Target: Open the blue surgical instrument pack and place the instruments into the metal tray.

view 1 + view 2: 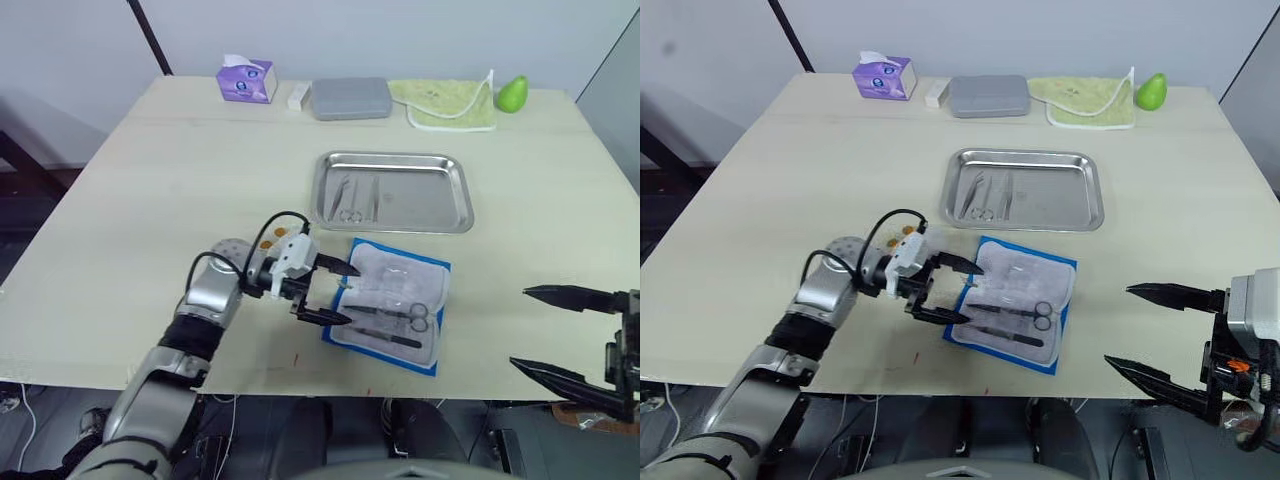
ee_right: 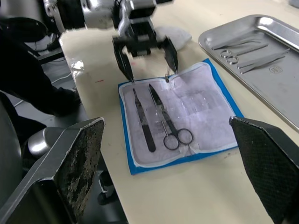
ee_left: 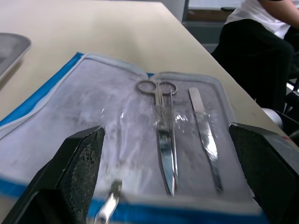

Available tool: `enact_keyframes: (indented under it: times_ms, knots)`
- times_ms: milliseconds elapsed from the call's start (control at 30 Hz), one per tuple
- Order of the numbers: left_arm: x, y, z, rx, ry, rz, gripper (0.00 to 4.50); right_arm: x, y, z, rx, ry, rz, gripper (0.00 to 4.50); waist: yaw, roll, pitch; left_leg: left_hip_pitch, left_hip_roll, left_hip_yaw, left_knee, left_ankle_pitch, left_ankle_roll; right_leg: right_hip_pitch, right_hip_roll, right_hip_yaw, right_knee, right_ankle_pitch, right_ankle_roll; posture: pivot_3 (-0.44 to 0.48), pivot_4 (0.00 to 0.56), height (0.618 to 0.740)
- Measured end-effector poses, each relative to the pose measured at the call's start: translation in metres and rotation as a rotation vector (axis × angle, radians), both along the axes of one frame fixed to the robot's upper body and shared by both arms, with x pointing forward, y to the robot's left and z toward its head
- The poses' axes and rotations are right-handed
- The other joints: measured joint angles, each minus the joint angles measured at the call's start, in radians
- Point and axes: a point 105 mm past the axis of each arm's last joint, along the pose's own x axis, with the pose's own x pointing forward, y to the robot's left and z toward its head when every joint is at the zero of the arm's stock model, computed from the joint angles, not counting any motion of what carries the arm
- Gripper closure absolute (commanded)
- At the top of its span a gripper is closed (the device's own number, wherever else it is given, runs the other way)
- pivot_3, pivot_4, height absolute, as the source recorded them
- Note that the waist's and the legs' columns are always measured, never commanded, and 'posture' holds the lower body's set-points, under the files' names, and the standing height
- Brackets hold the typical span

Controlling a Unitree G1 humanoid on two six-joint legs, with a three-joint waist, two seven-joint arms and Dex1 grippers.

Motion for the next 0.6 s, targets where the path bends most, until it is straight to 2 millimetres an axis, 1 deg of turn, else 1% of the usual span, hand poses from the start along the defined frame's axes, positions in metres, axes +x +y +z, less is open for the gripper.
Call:
enact_keyframes:
  times_ms: [200, 267, 400, 600]
  knots:
    - [0.007, -0.004, -0.008, 0.015, -0.013, 0.001, 0.02, -0.001, 0.002, -0.002, 0.000, -0.009, -0.019, 0.00, 0.002, 0.000, 0.000, 0.000, 0.000, -0.001, 0.000, 0.000, 0.000, 0.000, 0.001, 0.000, 0.001, 0.000, 0.000, 0.000, 0.150, 0.736]
    - [0.010, -0.002, -0.014, 0.033, -0.027, 0.006, 0.02, -0.002, 0.003, -0.004, 0.003, -0.018, -0.025, 0.00, 0.001, 0.000, 0.000, 0.001, 0.000, 0.000, 0.000, 0.000, 0.000, 0.000, 0.001, 0.000, 0.001, 0.000, 0.000, 0.000, 0.150, 0.736]
    - [0.012, -0.003, -0.018, 0.032, -0.052, -0.001, 0.02, -0.001, 0.004, -0.006, 0.007, -0.011, -0.022, 0.00, 0.002, 0.000, -0.001, 0.001, 0.000, 0.000, 0.001, 0.000, 0.000, 0.000, 0.001, 0.000, 0.001, 0.000, 0.000, 0.000, 0.150, 0.736]
    - [0.017, -0.008, -0.023, 0.033, -0.057, -0.005, 0.02, 0.000, 0.004, -0.006, 0.002, -0.025, -0.030, 0.00, 0.005, 0.004, -0.006, 0.005, -0.002, -0.003, 0.001, 0.000, 0.000, 0.006, 0.001, 0.001, 0.001, 0.000, 0.000, 0.000, 0.150, 0.736]
